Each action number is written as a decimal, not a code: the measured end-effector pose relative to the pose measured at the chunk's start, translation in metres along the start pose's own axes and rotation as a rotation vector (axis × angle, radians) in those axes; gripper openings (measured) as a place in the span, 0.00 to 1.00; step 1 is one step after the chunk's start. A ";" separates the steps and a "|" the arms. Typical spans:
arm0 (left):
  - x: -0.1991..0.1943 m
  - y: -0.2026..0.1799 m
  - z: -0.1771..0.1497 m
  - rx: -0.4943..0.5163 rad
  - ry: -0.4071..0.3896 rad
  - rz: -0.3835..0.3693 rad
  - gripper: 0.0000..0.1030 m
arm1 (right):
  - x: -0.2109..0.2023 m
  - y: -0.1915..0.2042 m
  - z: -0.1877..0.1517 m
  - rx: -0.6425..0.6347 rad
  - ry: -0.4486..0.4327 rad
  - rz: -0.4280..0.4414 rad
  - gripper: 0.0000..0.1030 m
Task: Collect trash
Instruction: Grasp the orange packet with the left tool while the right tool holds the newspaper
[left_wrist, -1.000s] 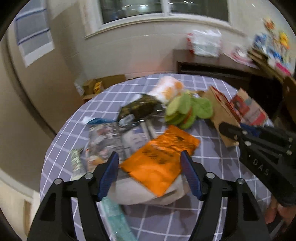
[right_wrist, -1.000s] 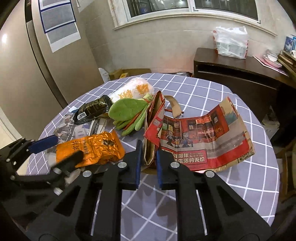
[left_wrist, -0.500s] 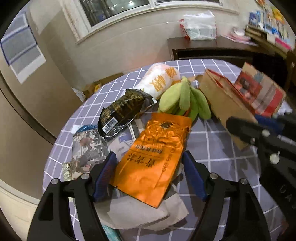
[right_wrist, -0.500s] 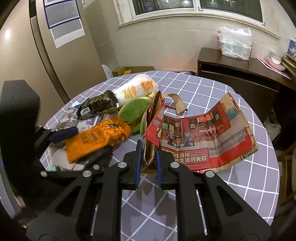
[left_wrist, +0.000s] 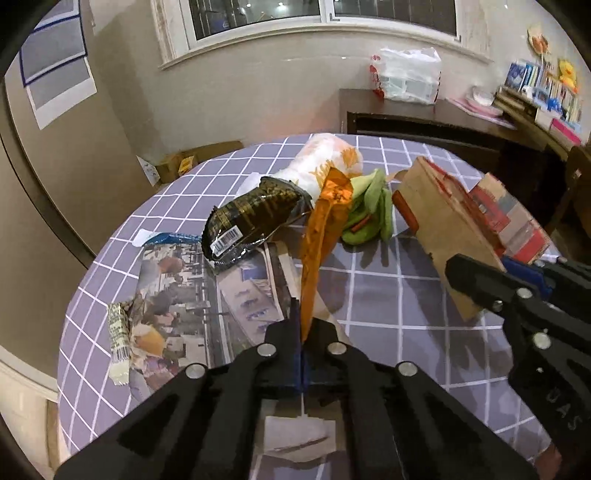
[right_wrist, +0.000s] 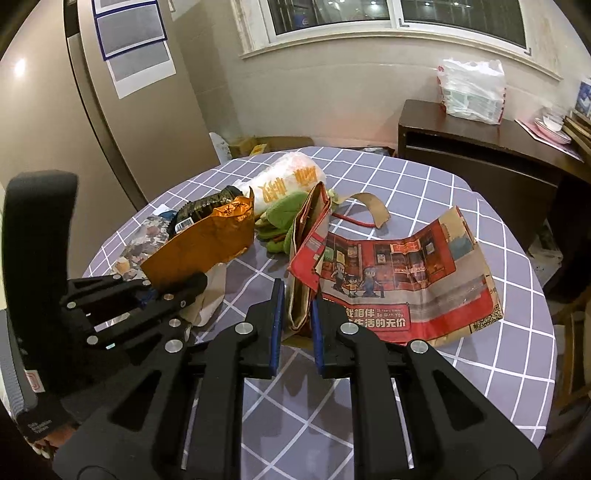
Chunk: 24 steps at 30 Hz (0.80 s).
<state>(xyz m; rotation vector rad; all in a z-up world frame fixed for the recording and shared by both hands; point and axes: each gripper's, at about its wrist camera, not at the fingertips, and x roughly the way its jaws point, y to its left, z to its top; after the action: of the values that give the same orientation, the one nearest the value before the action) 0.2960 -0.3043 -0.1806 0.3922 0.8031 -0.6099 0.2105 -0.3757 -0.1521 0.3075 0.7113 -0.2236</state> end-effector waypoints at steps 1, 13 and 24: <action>-0.005 0.002 -0.002 -0.013 -0.014 -0.017 0.00 | -0.001 0.000 0.000 0.000 -0.001 0.001 0.13; -0.064 0.035 -0.016 -0.185 -0.143 -0.165 0.00 | -0.044 0.021 0.009 -0.006 -0.069 0.073 0.13; -0.104 0.058 -0.042 -0.235 -0.162 -0.231 0.00 | -0.079 0.065 0.007 -0.050 -0.095 0.113 0.13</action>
<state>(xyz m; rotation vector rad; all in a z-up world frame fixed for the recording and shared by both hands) 0.2540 -0.2002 -0.1227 0.0337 0.7600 -0.7427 0.1759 -0.3100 -0.0814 0.2862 0.6025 -0.1121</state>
